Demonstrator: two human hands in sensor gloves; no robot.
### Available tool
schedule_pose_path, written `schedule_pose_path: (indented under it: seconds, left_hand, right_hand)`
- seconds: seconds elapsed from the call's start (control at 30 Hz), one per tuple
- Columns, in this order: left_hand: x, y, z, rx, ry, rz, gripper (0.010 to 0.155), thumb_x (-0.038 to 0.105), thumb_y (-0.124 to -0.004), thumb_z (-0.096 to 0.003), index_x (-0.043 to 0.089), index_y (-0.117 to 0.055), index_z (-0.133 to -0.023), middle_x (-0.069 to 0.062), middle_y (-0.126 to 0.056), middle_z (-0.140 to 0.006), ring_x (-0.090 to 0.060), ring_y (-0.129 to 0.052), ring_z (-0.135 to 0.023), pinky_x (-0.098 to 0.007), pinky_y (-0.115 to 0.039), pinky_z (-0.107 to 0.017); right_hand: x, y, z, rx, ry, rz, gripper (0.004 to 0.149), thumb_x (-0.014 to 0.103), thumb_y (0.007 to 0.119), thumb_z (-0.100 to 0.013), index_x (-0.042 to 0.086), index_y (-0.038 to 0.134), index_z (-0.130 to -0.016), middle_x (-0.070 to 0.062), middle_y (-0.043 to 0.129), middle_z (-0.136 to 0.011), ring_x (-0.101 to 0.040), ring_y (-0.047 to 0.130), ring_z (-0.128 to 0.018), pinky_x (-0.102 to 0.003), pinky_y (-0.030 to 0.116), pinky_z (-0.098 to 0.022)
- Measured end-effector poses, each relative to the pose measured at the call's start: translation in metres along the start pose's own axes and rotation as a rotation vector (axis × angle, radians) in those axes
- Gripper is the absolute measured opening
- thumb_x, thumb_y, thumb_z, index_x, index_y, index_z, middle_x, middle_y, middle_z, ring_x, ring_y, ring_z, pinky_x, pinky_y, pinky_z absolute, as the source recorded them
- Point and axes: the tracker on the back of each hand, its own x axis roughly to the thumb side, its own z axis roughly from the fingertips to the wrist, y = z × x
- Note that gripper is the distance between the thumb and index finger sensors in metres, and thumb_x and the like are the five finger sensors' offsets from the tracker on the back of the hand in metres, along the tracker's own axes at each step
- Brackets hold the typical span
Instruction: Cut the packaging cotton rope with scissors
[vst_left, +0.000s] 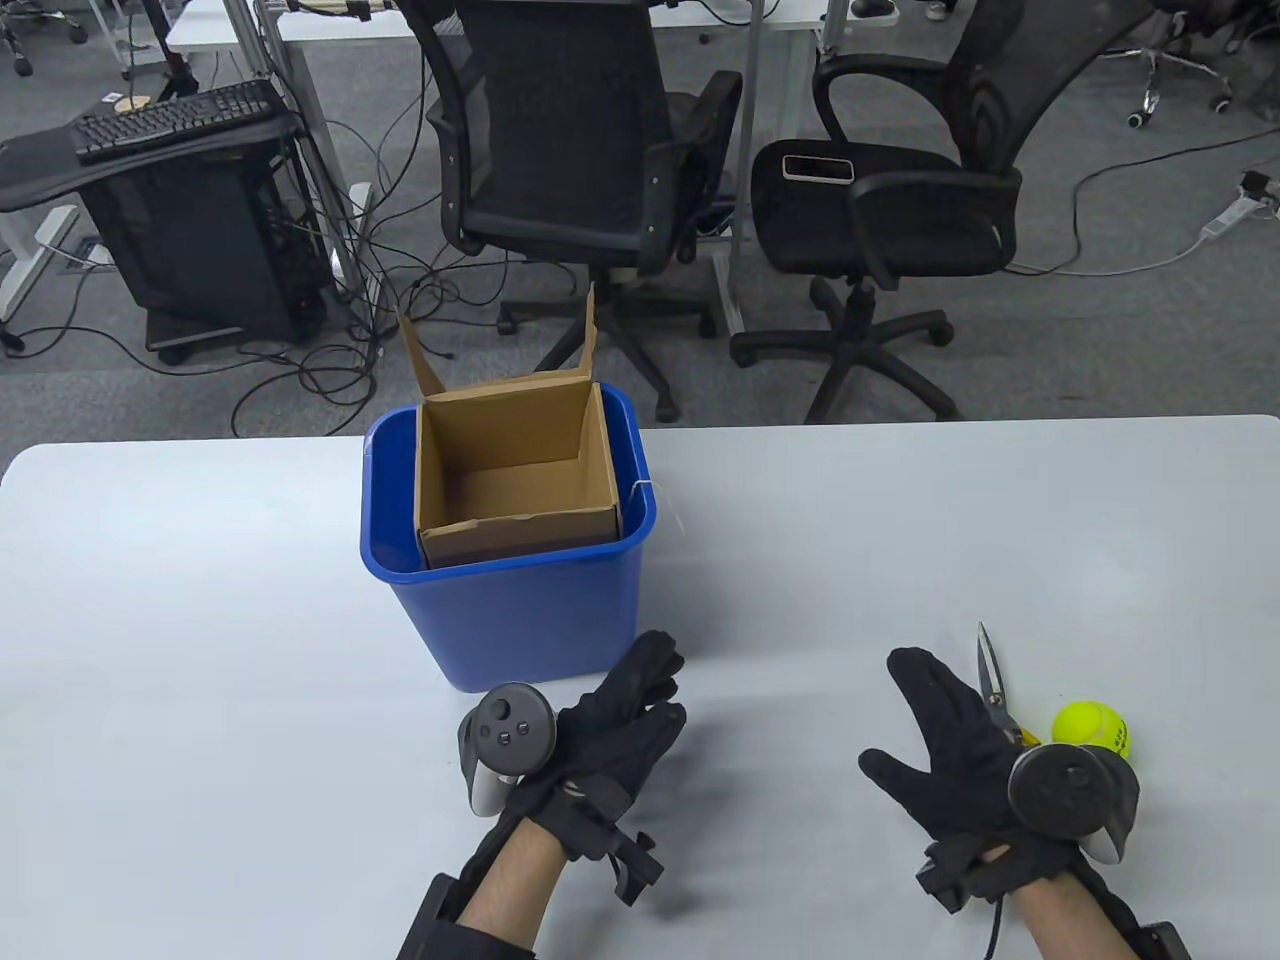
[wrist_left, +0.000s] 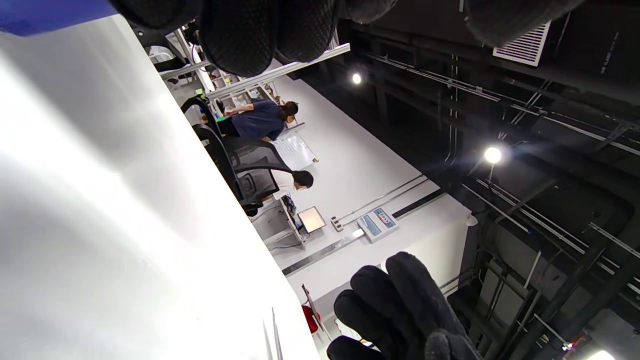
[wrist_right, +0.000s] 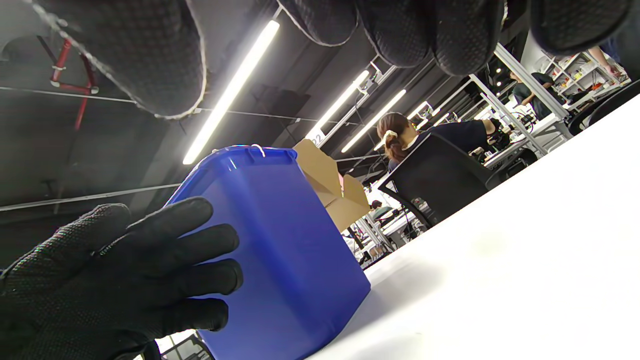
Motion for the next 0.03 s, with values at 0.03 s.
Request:
schedule_pose_path:
  seconds: [0.03]
  left_hand:
    - [-0.0006, -0.0005, 0.0000, -0.002, 0.003, 0.004, 0.073, 0.051, -0.068, -0.0568, 0.015, -0.037, -0.113, -0.025, -0.052, -0.109, -0.055, -0.067, -0.093, -0.073, -0.055, -0.061]
  right_hand:
    - [-0.0002, 0.0004, 0.0000, 0.003, 0.000, -0.001, 0.088, 0.054, 0.084, -0.043, 0.008, 0.050, -0.110, -0.033, 0.055, -0.110, -0.061, 0.061, -0.090, -0.079, 0.059, -0.054]
